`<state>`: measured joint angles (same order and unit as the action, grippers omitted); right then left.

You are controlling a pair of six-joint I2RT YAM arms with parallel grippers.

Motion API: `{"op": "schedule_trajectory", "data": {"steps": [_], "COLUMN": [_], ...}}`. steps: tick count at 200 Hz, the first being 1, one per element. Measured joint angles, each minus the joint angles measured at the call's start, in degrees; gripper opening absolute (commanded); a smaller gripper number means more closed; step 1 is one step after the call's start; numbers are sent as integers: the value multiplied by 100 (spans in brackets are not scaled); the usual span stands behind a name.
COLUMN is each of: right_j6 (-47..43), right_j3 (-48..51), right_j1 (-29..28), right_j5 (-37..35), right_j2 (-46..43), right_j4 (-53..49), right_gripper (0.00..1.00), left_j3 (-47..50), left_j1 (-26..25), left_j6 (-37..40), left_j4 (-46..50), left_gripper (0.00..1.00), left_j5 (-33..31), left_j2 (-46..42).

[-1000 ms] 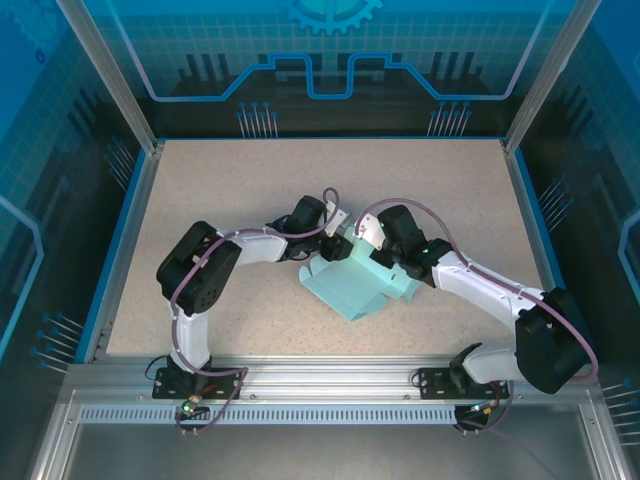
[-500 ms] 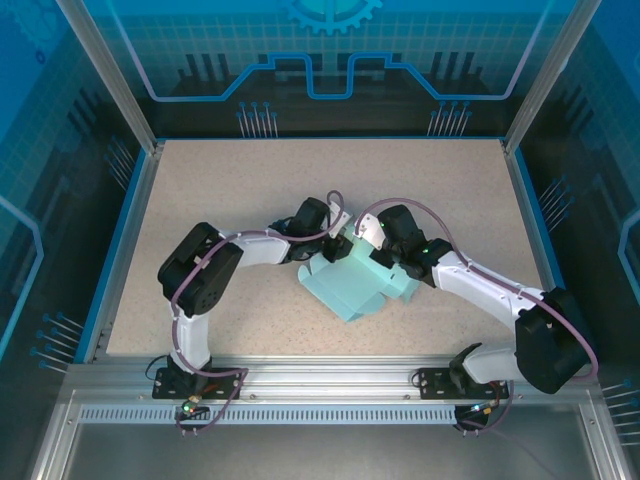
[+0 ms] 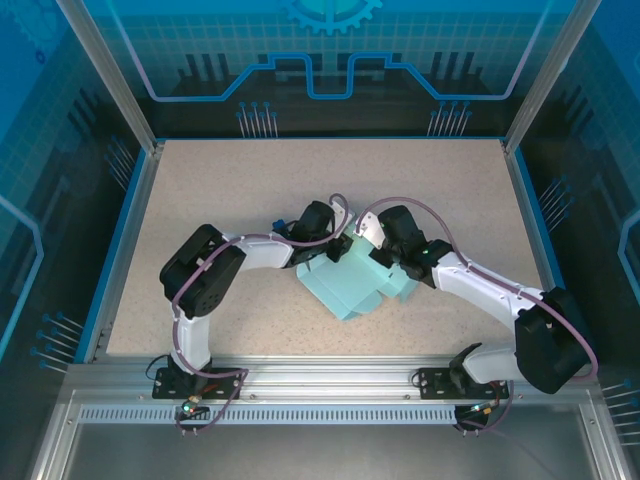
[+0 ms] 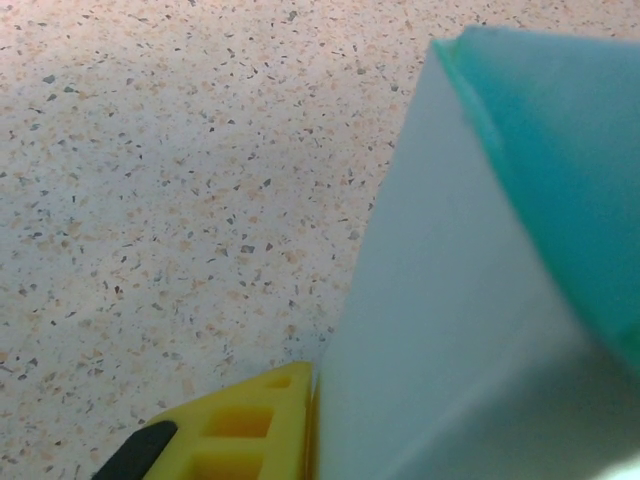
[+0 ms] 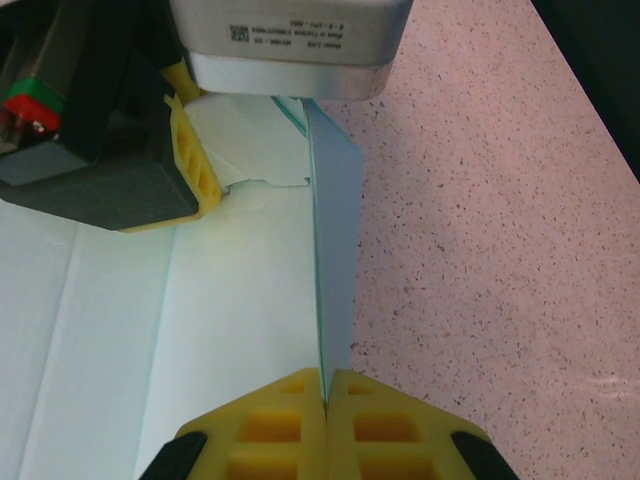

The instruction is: Fold the paper box

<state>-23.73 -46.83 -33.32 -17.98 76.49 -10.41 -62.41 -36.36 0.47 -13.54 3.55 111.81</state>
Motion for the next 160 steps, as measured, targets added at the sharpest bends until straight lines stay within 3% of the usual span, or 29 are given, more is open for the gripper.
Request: {"op": "schedule_trajectory", "data": {"steps": [94,160], "right_j6": [46,170], "right_j3": [203,254], "right_j1": [-37,-92], "right_j5": [-76,-175], "right_j2": [0,-74], "right_j4": [411,297], "right_gripper": [0,0], "left_j3": [-282,24], "left_j1": [-170,-111], "left_j6": [-656,-767], "left_j4": [535,17], "left_gripper": [14,44], "left_j5": [-750,-688], "left_j2": [2,-7]}}
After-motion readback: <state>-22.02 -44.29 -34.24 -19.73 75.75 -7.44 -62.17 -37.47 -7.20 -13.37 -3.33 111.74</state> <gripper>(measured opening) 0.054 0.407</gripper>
